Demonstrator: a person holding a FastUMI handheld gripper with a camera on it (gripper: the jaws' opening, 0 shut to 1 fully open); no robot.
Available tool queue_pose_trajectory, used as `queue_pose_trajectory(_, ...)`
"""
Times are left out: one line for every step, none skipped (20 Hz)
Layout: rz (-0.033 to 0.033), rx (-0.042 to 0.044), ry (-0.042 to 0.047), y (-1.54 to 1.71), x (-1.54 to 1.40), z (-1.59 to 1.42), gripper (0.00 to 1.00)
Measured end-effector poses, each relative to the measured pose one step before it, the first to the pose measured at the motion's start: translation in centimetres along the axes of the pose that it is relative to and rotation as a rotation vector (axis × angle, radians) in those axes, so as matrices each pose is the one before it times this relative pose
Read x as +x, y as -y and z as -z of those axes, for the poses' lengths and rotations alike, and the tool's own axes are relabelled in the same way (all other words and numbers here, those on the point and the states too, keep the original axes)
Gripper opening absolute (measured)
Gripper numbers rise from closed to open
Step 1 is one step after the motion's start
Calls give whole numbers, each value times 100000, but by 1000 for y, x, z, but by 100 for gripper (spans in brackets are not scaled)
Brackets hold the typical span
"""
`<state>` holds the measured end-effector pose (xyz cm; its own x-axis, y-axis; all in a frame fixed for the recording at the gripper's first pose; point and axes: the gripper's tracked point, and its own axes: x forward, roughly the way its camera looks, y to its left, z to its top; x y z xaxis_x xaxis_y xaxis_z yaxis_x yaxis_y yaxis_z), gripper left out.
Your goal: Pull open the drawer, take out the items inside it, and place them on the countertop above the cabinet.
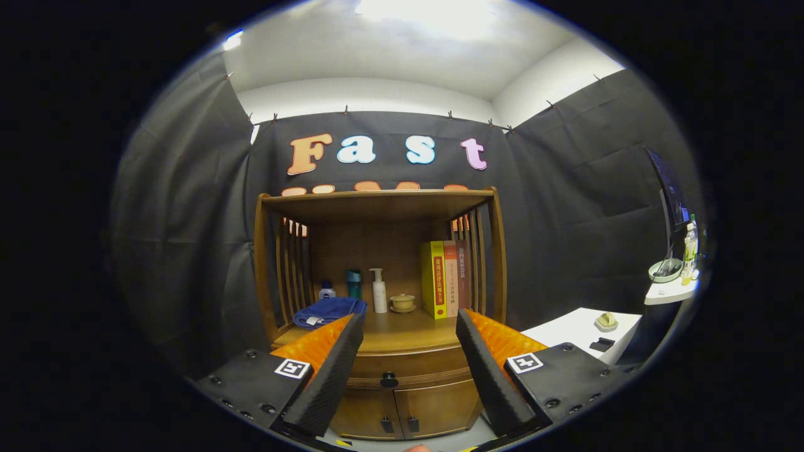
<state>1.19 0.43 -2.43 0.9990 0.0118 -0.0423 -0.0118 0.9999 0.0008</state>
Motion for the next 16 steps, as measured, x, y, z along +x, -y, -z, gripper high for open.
queue_pose_trajectory(-630,-444,-437,-199,208,341,98)
queue_pose_trajectory(-342,-528,475,-74,193,-2,98)
queue_pose_trajectory(-287,-489,1002,-92,213,9,98)
queue_pose_trajectory(-552,-423,781,-210,255,157,98)
queue_pose_trajectory(-874,-494,182,-375,328,518,98)
queue_pose_trajectory(-911,-365,-121,-197,354,715,98)
queue_pose_trajectory(-698,-184,-520,-241,409,670,98)
queue_pose_trajectory(-927,-98,-939,-268,569,997,98)
queue_pose_trajectory(-1148,-254,-1070,-481,491,1152,98)
queue_pose_trajectory(-1154,-614,-1964,-430,592,1490,98)
queue_pose_trajectory(-503,-449,-1589,-196,502,1391,98)
queue_pose_trajectory(-14,-33,-1802,1,571,1415,98)
queue_pose_trajectory(-474,536,-1917,-165,381,1493,97)
queue_pose_trajectory(-426,677,-2037,-212,499,1431,97)
queue_pose_trajectory(-431,680,-1635,-68,655,1248,97)
queue_pose_trajectory(-268,606,-919,-118,707,962,97)
